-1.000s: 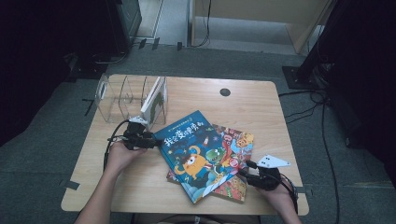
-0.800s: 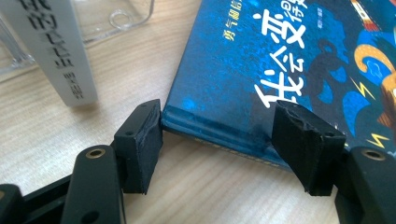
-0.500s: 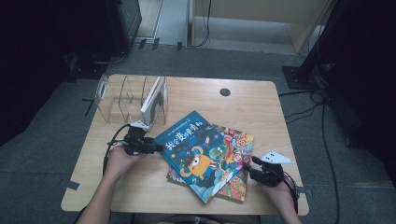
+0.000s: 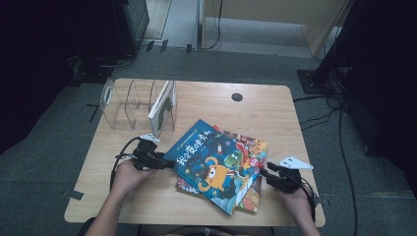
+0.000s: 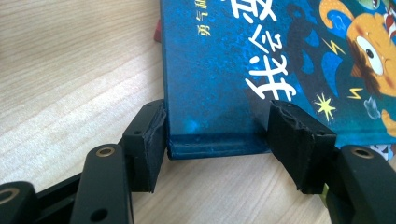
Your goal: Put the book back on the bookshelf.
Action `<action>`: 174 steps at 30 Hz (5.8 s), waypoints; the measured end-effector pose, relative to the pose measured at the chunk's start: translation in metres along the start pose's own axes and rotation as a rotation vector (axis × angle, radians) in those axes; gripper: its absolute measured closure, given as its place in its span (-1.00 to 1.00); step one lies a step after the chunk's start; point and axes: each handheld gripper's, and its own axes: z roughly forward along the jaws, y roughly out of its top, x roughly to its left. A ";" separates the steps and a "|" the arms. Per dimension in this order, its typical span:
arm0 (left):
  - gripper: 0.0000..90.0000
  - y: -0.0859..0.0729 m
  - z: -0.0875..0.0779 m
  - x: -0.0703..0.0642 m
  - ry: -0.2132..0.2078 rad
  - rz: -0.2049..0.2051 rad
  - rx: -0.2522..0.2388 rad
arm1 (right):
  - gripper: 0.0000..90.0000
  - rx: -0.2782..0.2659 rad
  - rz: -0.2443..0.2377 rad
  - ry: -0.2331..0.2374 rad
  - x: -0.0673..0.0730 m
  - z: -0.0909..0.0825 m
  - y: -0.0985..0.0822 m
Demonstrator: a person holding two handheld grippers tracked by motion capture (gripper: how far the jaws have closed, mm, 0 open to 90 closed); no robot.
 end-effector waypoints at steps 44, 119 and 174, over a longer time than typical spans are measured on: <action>1.00 0.006 -0.004 0.013 0.059 -0.023 -0.016 | 0.97 0.047 0.036 0.102 0.005 0.000 0.001; -0.47 -0.006 -0.003 -0.012 0.030 -0.026 -0.011 | 1.00 0.057 -0.073 0.149 0.011 0.022 0.016; -0.41 -0.006 0.007 0.001 -0.139 -0.254 0.003 | 1.00 0.056 -0.087 0.191 0.027 0.032 0.020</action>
